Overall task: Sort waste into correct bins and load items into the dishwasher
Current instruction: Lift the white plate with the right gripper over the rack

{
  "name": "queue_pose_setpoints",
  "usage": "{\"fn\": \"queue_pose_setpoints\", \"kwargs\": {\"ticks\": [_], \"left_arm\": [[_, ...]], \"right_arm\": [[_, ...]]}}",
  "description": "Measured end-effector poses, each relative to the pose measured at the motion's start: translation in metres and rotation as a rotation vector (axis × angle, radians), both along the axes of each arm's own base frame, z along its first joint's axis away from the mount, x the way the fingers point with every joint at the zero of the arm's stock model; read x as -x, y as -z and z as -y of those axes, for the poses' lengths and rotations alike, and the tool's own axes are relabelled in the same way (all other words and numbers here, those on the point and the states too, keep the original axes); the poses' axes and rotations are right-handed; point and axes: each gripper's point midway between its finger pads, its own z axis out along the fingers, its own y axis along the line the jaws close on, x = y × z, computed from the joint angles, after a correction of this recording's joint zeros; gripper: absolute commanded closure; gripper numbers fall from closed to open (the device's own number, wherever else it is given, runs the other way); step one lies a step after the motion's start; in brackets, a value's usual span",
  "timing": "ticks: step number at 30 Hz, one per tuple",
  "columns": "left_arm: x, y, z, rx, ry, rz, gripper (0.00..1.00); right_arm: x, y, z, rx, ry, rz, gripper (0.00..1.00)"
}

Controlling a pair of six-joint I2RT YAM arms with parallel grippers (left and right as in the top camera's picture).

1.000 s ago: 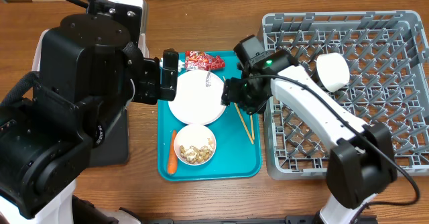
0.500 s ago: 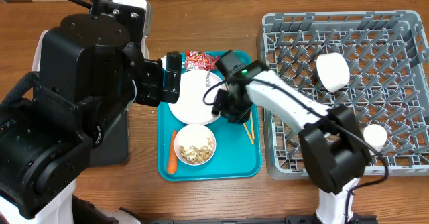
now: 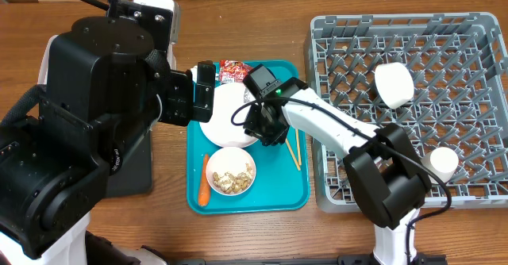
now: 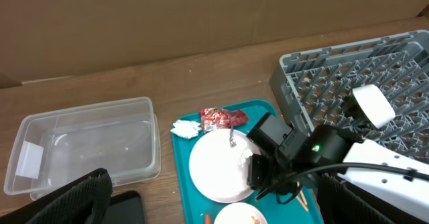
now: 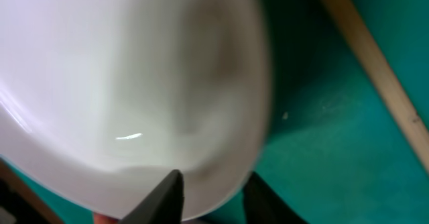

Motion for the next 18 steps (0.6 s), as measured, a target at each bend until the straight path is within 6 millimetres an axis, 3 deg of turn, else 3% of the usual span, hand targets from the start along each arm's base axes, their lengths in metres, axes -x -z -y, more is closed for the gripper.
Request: {"fn": "queue_pose_setpoints", "kwargs": {"ticks": [8,10,12,14,18], "left_arm": [[0.0,0.0,0.0,0.0,0.0,0.0,0.0],[0.0,0.0,0.0,0.0,0.0,0.0,0.0],[0.0,0.0,0.0,0.0,0.0,0.0,0.0],[0.0,0.0,0.0,0.0,0.0,0.0,0.0],[0.0,0.0,0.0,0.0,0.0,0.0,0.0]], "right_arm": [[0.0,0.008,0.011,0.047,-0.031,0.001,0.95],[0.002,0.009,0.018,0.074,-0.037,-0.005,0.94],[0.002,0.009,0.021,0.087,-0.043,-0.005,0.87],[0.002,0.011,0.024,0.105,-0.054,0.004,0.96],[0.001,0.011,0.025,0.112,-0.057,0.011,0.96]]}}
